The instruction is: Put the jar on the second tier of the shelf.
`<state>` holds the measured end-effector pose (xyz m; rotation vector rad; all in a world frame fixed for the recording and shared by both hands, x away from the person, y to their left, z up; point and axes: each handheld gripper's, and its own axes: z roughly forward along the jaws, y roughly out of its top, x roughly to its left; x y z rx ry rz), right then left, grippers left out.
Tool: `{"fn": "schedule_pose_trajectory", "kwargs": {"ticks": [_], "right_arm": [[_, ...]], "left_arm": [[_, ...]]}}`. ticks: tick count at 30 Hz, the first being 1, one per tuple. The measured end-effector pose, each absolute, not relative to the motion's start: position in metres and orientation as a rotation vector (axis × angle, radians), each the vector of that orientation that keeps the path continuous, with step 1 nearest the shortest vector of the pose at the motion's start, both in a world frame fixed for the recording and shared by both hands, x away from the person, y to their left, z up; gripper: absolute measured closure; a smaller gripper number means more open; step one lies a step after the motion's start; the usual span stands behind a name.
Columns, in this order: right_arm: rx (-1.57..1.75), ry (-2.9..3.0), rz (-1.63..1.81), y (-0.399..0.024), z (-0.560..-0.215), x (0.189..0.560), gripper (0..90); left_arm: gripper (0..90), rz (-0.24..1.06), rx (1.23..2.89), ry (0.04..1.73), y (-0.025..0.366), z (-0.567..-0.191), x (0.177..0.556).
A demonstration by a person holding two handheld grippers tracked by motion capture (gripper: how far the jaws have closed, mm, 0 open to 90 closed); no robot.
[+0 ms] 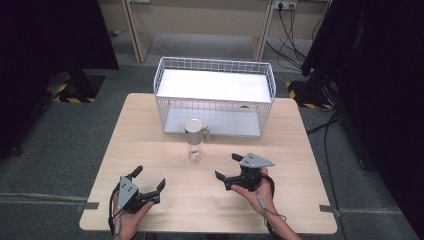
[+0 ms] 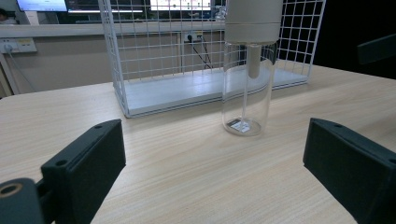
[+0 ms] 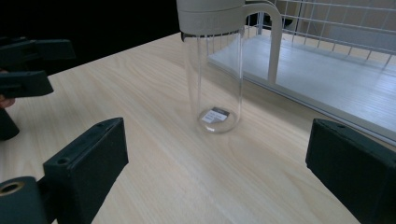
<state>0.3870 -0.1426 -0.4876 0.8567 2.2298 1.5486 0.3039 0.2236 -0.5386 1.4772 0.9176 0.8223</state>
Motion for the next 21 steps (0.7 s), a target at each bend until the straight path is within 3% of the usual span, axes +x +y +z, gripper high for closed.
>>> {"fn": "schedule_pose_trajectory", "kwargs": {"ticks": [21], "right_arm": [[0.824,2.222,1.535,-0.095,-0.491,0.428,10.5]], "left_arm": [[5.2,0.820,1.485,0.915,0.224,-0.538,0.304]]}}
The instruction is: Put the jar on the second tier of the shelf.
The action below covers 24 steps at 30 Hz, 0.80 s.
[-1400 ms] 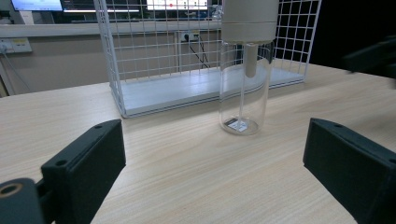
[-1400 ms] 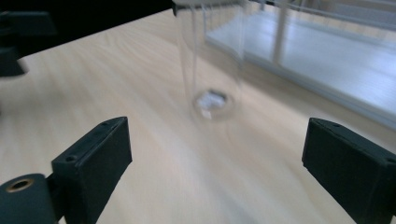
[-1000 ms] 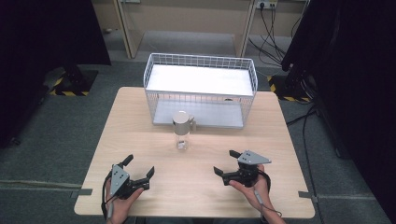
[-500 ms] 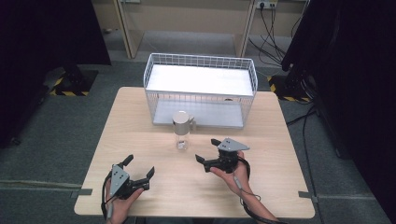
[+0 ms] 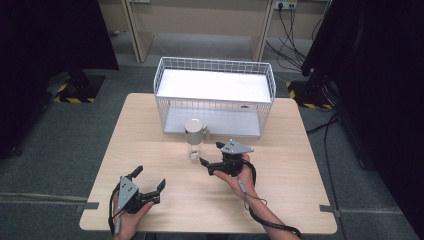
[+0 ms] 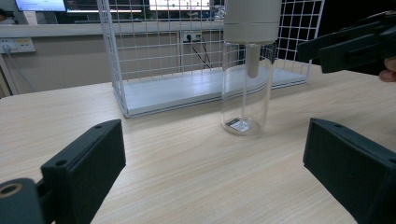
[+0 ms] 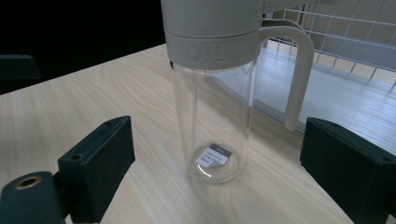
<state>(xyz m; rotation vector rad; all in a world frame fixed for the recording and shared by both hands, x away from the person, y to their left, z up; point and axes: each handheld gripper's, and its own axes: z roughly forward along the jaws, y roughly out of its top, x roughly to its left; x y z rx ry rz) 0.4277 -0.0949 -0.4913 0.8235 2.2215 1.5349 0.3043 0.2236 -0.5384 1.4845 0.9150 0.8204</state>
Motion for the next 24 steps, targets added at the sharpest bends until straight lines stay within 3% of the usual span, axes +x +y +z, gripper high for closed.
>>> {"fn": "schedule_pose_trajectory", "kwargs": {"ticks": [24], "right_arm": [[0.805,2.226,1.494,-0.055,-0.505,0.458,16.0]], "left_arm": [[5.2,0.816,1.484,0.913,0.224,-0.538,0.304]]}}
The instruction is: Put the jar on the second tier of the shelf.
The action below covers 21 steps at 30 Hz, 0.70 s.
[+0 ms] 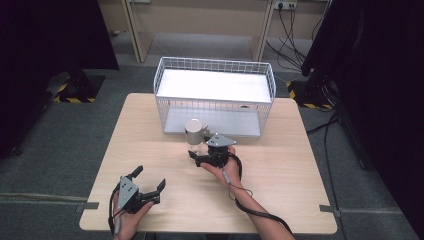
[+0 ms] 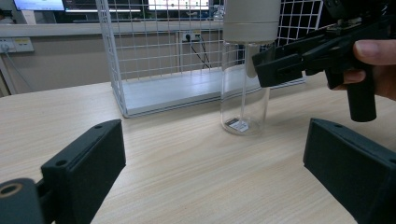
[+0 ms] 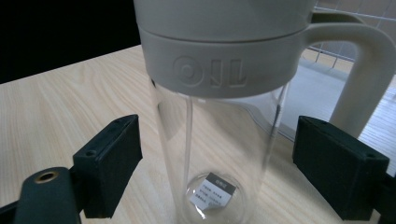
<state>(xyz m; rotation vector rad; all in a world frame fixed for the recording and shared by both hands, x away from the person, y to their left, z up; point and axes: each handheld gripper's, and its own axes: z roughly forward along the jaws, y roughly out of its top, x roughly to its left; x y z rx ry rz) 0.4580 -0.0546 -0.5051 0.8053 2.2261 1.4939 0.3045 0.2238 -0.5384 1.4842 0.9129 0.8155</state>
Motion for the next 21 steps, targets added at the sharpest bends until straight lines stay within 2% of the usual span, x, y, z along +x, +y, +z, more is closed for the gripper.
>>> {"fn": "schedule_pose_trajectory", "kwargs": {"ticks": [4,13,21], "right_arm": [[0.802,2.219,1.493,-0.049,-0.505,0.461,17.9],[0.789,2.188,1.500,-0.043,-0.512,0.464,30.4],[0.788,2.181,1.497,-0.043,-0.511,0.463,31.0]], "left_arm": [[5.2,0.816,1.486,0.912,0.224,-0.538,0.304],[5.2,0.813,1.485,0.909,0.224,-0.538,0.304],[5.2,0.813,1.485,0.909,0.224,-0.538,0.304]]}}
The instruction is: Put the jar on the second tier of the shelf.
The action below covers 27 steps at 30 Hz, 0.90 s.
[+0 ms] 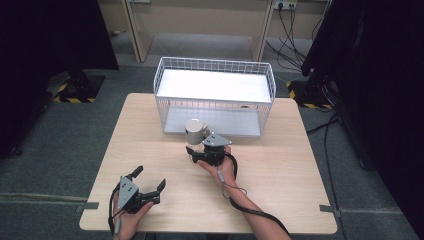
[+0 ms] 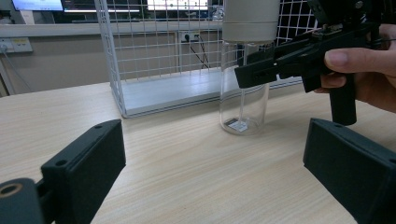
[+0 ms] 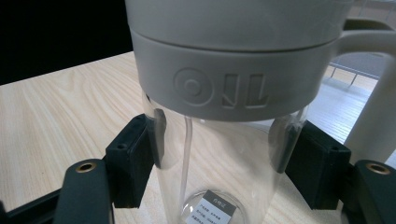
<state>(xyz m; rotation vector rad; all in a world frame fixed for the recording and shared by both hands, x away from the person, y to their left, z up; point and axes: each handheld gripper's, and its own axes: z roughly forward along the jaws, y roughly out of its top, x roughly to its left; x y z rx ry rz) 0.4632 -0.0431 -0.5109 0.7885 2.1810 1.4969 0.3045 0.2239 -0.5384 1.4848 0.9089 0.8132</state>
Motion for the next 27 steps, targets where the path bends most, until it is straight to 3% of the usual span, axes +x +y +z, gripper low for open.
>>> {"fn": "schedule_pose_trajectory", "kwargs": {"ticks": [27], "right_arm": [[0.765,2.086,1.559,-0.076,-0.453,0.448,31.0]], "left_arm": [[5.2,0.817,1.488,0.914,0.223,-0.538,0.304]]}}
